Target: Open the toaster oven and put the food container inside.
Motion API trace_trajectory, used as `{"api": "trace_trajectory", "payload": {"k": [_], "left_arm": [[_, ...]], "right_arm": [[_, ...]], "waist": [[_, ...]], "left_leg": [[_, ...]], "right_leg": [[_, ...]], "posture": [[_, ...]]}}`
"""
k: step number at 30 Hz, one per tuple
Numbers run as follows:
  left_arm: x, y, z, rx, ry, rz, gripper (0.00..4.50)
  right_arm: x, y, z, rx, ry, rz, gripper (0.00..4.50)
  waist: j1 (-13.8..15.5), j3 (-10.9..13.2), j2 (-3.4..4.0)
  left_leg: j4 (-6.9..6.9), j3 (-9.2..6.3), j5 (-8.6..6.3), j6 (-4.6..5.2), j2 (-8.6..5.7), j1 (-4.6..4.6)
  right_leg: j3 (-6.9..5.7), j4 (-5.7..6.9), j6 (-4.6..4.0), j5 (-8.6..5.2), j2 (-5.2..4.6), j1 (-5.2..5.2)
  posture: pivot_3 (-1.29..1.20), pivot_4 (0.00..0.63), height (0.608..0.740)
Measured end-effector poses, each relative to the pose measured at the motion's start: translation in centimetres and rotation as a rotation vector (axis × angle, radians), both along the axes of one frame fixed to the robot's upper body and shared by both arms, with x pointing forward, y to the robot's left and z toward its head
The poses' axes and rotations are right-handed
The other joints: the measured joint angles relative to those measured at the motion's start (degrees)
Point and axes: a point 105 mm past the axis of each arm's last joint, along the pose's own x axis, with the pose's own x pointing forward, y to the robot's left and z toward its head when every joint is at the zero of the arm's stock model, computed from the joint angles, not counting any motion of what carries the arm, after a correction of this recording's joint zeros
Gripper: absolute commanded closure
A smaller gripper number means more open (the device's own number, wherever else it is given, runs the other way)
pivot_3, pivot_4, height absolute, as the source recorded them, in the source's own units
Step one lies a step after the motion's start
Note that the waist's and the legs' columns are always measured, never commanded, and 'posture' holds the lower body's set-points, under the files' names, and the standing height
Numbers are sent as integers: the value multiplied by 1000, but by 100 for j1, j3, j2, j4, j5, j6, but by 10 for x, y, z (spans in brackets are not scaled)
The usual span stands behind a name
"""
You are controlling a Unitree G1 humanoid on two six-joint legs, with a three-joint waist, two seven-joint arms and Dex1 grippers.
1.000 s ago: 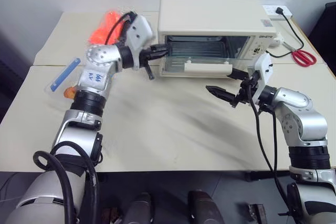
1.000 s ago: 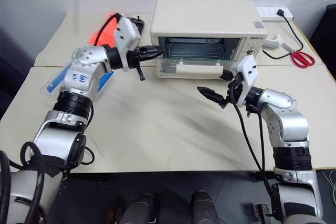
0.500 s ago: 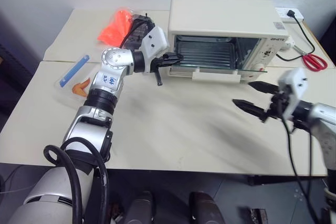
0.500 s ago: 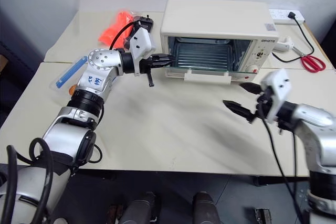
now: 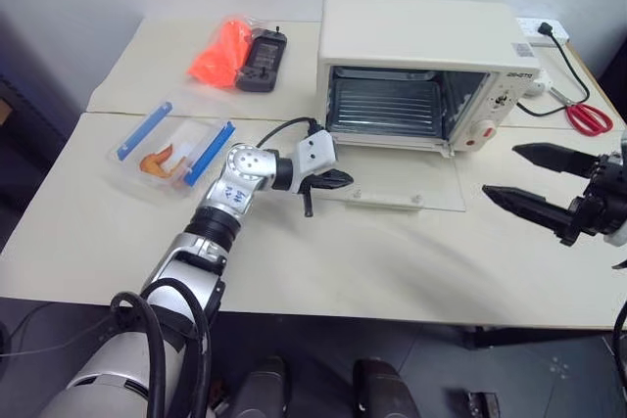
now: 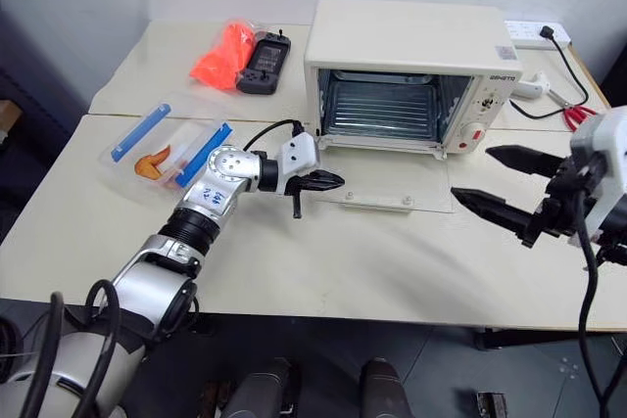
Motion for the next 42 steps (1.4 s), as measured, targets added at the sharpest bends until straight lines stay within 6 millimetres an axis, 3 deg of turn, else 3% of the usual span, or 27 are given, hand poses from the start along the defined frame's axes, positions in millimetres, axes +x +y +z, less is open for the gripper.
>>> {"api": "trace_trajectory", "payload": {"k": [5,8,14,21,26,35,39,42], "left_arm": [[0,2,-3,5,0,25,4487],[-5,8,0,-42,40,52,3946],[-36,54,49,-148,28,131,2176],[-94,130,62,-207,161,431,61],[-111,164,63,-354,250,699,26],[-103,224,50,-872,355,1389,26],[-98,249,46,-990,398,1630,26],[-89,257,44,-1069,487,1745,26]], "right_arm": [[2,2,3,14,-11,-5,0],[5,7,0,10,1,15,0],[12,19,0,-30,5,92,0],[23,27,10,-78,-12,186,0],[32,36,17,-101,-28,258,0],[39,47,16,-120,-28,335,0],[39,48,15,-126,-22,345,0],[39,48,15,-128,-23,344,0]], "waist": [[-1,0,0],[-27,0,0],[-133,-1,2],[-169,-1,2],[-95,-1,2],[-5,4,-22],[-2,15,-41],[6,21,-51]], "left_leg": [[0,0,-1,1,-1,-1],[-1,0,0,1,4,0],[-3,-3,1,-2,32,2],[-6,-6,0,-1,41,4],[3,-19,-1,1,32,4],[5,-12,-4,-6,20,1],[6,-13,-7,-13,7,1],[7,-13,-8,-15,6,1]], "right_leg": [[0,0,0,0,-1,0],[1,1,0,0,2,-1],[7,4,0,0,3,0],[12,-3,-1,0,5,4],[8,-34,-1,0,2,18],[1,-35,4,3,5,18],[-1,-35,4,3,5,16],[-3,-36,4,3,4,17]], "posture": [[0,150,740],[0,150,740],[0,150,740],[0,150,740],[0,150,740],[0,150,740],[0,150,740],[0,150,740]]}}
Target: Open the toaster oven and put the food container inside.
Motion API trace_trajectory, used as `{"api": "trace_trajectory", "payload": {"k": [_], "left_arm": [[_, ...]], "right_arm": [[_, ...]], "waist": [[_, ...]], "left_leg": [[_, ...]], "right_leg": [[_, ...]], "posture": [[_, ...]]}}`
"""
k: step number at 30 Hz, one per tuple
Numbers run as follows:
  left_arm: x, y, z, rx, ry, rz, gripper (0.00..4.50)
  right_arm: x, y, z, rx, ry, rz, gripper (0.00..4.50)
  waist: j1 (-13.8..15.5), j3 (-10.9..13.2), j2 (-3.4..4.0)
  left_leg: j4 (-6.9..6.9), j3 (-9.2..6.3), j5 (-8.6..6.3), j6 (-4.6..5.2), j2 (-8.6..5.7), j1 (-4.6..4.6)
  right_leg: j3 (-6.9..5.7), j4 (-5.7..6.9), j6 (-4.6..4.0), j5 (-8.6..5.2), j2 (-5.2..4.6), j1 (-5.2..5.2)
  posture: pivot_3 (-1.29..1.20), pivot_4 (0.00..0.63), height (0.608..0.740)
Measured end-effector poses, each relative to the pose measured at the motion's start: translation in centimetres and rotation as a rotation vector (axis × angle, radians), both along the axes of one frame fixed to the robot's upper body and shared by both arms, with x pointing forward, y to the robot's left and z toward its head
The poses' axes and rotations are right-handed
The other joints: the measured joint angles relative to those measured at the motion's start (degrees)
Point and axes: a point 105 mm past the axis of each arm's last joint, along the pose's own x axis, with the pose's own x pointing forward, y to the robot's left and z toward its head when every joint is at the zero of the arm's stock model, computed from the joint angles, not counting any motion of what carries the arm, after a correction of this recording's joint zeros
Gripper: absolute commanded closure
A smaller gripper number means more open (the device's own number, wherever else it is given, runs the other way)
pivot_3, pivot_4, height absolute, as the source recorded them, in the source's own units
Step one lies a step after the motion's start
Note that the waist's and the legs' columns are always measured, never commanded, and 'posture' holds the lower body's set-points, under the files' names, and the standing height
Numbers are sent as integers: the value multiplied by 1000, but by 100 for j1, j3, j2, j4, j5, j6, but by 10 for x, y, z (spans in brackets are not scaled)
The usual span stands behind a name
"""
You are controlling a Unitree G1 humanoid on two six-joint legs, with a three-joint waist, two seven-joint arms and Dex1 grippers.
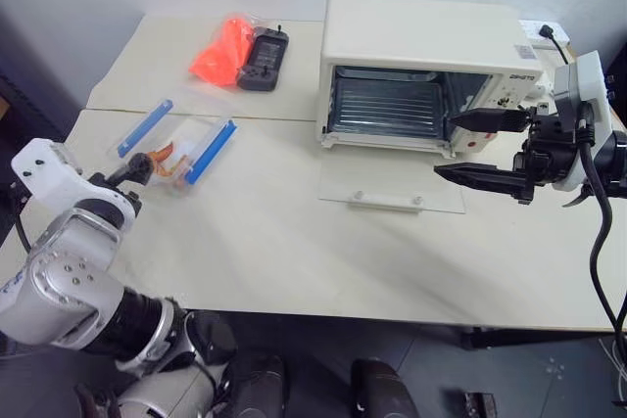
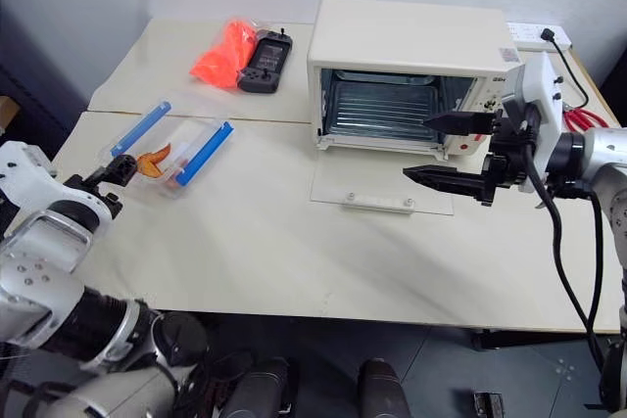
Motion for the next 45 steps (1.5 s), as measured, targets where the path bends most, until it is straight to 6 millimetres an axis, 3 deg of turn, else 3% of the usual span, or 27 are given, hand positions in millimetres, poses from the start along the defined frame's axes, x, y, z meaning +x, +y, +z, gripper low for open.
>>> {"api": "trace_trajectory", "payload": {"k": [5,12,15,28,33,40,42,45], "left_arm": [[19,0,-14,-34,152,-8,26],[27,12,-16,-41,264,28,26],[35,16,-10,-38,271,18,543],[52,26,-13,-5,278,8,4410],[58,27,-10,74,284,-71,4487],[63,-11,30,353,224,-466,4487],[61,-36,41,418,188,-614,4487],[58,-78,41,473,165,-836,4487]], "right_arm": [[-2,2,-5,5,3,-1,0],[-7,-3,-4,29,-19,-43,0],[-9,-7,-6,43,-15,-69,0],[-14,-10,0,65,-34,-93,0],[-15,-10,-4,63,-11,-96,0],[-19,-25,-7,59,4,-159,0],[-21,-29,-15,55,38,-178,0],[-24,-36,-23,53,72,-219,0]], "waist": [[-1,12,-21],[-6,16,-28],[-3,16,-29],[-18,16,-29],[-14,17,-29],[-21,17,-30],[-9,17,-30],[-6,17,-30]], "left_leg": [[-6,1,-4,-6,4,-2],[-7,4,-6,-11,8,-3],[-2,6,-6,-11,5,-2],[-1,10,-8,-13,7,-1],[6,9,-8,-13,7,-2],[-5,4,-8,-13,11,-4],[-4,4,-8,-13,18,-3],[-1,5,-7,-10,18,-4]], "right_leg": [[-3,6,1,0,2,-7],[-5,8,1,0,2,-11],[-3,14,1,1,-1,-11],[-2,27,1,1,0,-17],[-1,35,1,1,0,-18],[0,32,0,1,-3,-22],[1,32,0,1,-6,-19],[5,32,0,0,-7,-17]], "posture": [[0,150,740],[0,150,740],[0,150,740],[0,150,740],[0,150,740],[0,150,740],[0,150,740],[0,150,740]]}}
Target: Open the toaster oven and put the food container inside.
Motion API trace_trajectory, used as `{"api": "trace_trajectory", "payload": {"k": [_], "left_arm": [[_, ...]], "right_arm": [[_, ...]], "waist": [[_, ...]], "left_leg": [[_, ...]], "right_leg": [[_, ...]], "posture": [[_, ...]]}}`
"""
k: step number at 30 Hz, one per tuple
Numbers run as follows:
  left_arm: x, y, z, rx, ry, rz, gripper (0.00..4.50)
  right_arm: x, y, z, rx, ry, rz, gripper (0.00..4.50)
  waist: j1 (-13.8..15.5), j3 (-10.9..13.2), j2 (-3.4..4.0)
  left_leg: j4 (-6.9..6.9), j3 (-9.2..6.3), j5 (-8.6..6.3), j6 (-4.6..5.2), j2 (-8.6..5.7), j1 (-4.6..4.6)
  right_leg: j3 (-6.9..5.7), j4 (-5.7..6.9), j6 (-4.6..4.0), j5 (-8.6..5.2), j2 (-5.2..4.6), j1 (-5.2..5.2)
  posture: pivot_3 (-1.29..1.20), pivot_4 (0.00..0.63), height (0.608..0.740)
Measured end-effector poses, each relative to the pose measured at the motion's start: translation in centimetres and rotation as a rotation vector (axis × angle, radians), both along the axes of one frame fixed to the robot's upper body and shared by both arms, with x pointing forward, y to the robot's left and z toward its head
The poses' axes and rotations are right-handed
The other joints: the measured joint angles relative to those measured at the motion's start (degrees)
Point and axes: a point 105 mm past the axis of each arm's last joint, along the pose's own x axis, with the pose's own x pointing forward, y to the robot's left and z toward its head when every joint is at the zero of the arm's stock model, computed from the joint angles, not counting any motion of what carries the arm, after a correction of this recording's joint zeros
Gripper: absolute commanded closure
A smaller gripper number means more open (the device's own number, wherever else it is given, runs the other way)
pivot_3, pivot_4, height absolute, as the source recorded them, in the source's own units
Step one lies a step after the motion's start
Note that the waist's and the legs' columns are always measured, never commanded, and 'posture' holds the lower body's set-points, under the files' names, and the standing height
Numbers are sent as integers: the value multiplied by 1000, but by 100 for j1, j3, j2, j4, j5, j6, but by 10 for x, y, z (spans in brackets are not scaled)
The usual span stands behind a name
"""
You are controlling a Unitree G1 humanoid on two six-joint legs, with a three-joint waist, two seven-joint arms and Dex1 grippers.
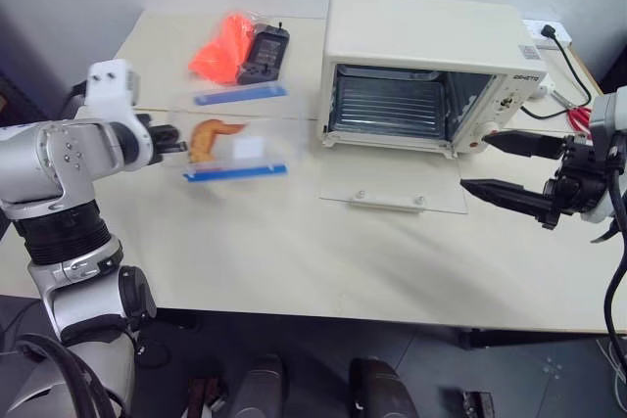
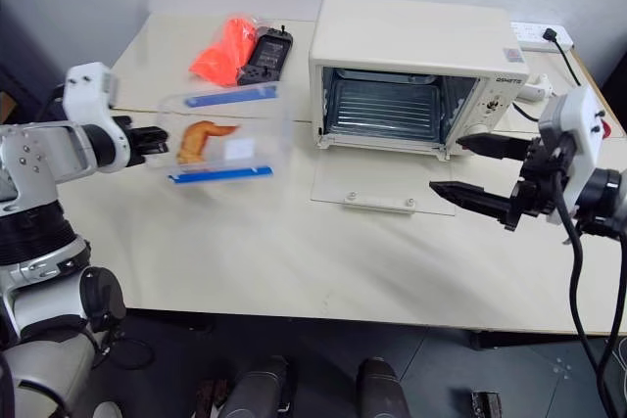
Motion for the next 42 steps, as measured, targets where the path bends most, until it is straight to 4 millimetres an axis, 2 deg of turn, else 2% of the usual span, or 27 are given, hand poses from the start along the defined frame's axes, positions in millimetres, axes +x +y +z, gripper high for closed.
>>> {"api": "trace_trajectory", "payload": {"k": [4,10,18,22,27,29,30,31,34,38,42], "left_arm": [[-4,-44,-4,21,28,-201,4487],[9,-101,-2,-27,45,-313,4487],[31,-153,-18,-1,66,-356,4487],[44,-170,-14,-13,34,-335,4487],[53,-179,-14,-29,9,-292,4487],[55,-178,-14,-37,6,-279,3789],[55,-178,-14,-38,6,-274,3663],[55,-178,-15,-37,7,-270,3293],[55,-178,-16,-45,17,-266,3293],[54,-175,-21,-37,39,-251,4133],[53,-171,-22,-50,60,-238,4133]], "right_arm": [[-3,-5,-3,-12,-4,-46,0],[-8,-9,-8,-30,-11,-93,0],[-20,-20,-12,-15,-25,-168,0],[-23,-19,-17,-19,-21,-179,0],[-23,-21,-19,-21,-18,-201,0],[-24,-23,-17,-21,-26,-214,0],[-24,-24,-16,-21,-32,-221,0],[-24,-25,-15,-22,-38,-223,0],[-23,-25,-14,-21,-49,-229,0],[-21,-28,-11,-10,-57,-239,0],[-20,-27,-8,-3,-70,-236,0]], "waist": [[-25,0,0],[-6,0,0],[0,0,-1],[7,0,0],[3,0,0],[0,0,0],[3,0,-1],[5,0,-1],[7,0,0],[4,0,0],[5,0,0]], "left_leg": [[2,5,0,0,-7,1],[9,7,3,4,-16,1],[8,8,3,7,-20,1],[15,9,4,8,-22,1],[14,9,4,9,-21,2],[14,10,4,9,-22,2],[14,10,4,9,-22,2],[15,9,4,9,-22,2],[15,9,4,9,-23,1],[16,9,4,9,-22,2],[15,9,4,9,-23,1]], "right_leg": [[3,-1,0,0,9,0],[5,3,1,0,7,1],[5,4,1,0,5,0],[6,4,2,0,4,3],[6,4,2,0,5,3],[7,6,2,0,4,3],[6,5,2,0,4,3],[6,6,2,0,4,3],[6,6,2,0,4,3],[6,7,2,0,4,2],[6,6,2,0,4,2]], "posture": [[0,150,740],[0,150,740],[0,150,740],[0,150,740],[0,150,740],[0,150,740],[0,150,740],[0,150,740],[0,150,740],[0,150,740],[0,150,740]]}}
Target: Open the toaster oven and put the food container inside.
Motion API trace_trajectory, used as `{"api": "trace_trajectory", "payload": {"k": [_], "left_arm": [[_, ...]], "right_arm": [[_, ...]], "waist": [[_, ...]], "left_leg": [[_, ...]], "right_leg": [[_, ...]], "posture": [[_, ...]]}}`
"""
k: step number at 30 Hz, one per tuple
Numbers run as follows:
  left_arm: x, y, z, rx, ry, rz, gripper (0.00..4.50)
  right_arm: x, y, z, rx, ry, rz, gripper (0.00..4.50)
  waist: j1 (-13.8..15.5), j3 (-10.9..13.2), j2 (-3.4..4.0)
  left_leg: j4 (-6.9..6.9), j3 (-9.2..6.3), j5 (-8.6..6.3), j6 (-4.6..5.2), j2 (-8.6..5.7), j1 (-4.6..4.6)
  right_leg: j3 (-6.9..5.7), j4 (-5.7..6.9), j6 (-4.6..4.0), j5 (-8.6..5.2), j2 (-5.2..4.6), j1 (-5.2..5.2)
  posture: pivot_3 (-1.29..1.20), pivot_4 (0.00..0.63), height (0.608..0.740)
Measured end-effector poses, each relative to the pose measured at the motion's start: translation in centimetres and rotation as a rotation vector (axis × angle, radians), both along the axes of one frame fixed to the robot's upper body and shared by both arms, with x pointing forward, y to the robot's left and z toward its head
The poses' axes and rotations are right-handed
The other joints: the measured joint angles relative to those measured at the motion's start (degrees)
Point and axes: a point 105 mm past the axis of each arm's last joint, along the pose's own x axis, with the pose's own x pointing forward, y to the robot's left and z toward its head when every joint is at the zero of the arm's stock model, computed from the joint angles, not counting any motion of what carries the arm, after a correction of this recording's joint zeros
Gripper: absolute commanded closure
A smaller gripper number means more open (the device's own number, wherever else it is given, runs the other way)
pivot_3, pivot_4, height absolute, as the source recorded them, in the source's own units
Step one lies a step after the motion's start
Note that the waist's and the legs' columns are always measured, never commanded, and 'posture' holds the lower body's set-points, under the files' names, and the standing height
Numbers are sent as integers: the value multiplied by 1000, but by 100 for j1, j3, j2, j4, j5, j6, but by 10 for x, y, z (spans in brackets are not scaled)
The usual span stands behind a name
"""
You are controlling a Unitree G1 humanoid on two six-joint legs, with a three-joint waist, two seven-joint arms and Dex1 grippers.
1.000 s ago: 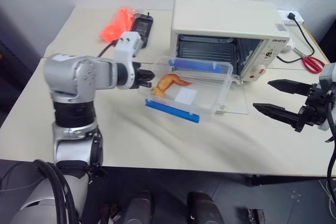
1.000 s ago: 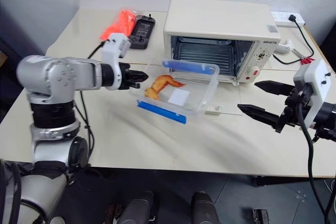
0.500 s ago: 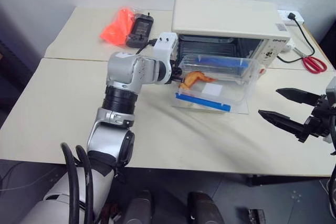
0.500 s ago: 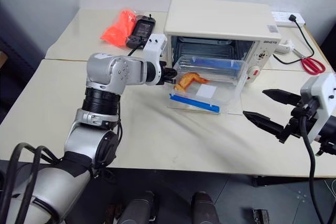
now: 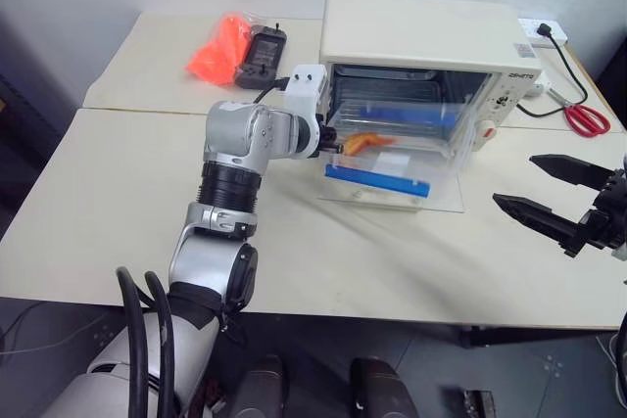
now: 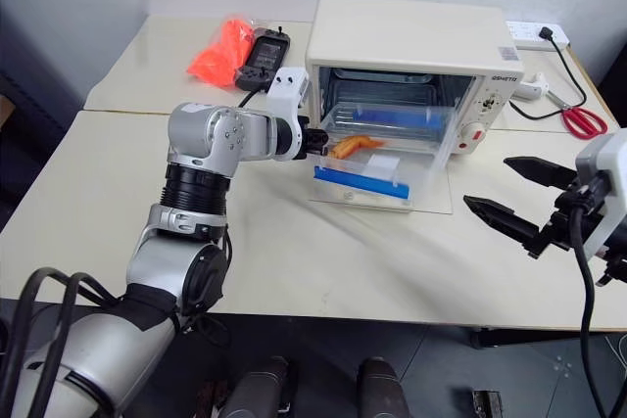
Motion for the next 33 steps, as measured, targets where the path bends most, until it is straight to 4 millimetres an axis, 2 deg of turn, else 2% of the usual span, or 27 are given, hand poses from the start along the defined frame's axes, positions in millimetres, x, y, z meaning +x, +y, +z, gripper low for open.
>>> {"api": "trace_trajectory", "payload": {"k": [4,9,12,17,26,29,31,33], "left_arm": [[-5,3,6,-20,-4,-14,4133],[-9,8,31,-107,-84,-52,4133],[-6,10,40,-117,-121,-45,4133],[-2,8,38,-126,-114,-38,2834],[-3,-5,27,-110,-77,-46,28],[-4,-4,33,-118,-106,-79,28],[-8,0,48,-159,-161,-125,28],[-15,6,68,-207,-243,-200,406]], "right_arm": [[0,1,1,0,-5,3,0],[0,0,1,1,-3,3,0],[1,1,0,2,2,6,0],[4,5,-2,3,9,14,0],[4,5,0,13,1,9,0],[4,4,-2,12,10,5,0],[3,4,-4,13,20,4,0],[2,6,-4,21,30,14,0]], "waist": [[-3,0,0],[-3,0,0],[-1,0,0],[1,0,0],[1,0,0],[-11,0,0],[-21,0,0],[-29,0,1]], "left_leg": [[-1,0,0,0,1,-1],[0,0,0,-1,1,-1],[1,0,0,-1,0,-1],[1,-1,0,0,-1,-2],[2,-1,0,0,0,-1],[1,1,0,-1,2,-1],[0,2,1,-2,5,-1],[-2,3,1,-3,7,0]], "right_leg": [[0,0,0,0,1,-1],[0,0,0,0,0,-1],[0,0,0,0,0,0],[0,0,0,0,-1,0],[0,1,0,0,0,0],[0,1,0,0,3,-1],[1,1,0,0,4,-2],[1,1,0,0,4,-3]], "posture": [[0,150,740],[0,150,740],[0,150,740],[0,150,740],[0,150,740],[0,150,740],[0,150,740],[0,150,740]]}}
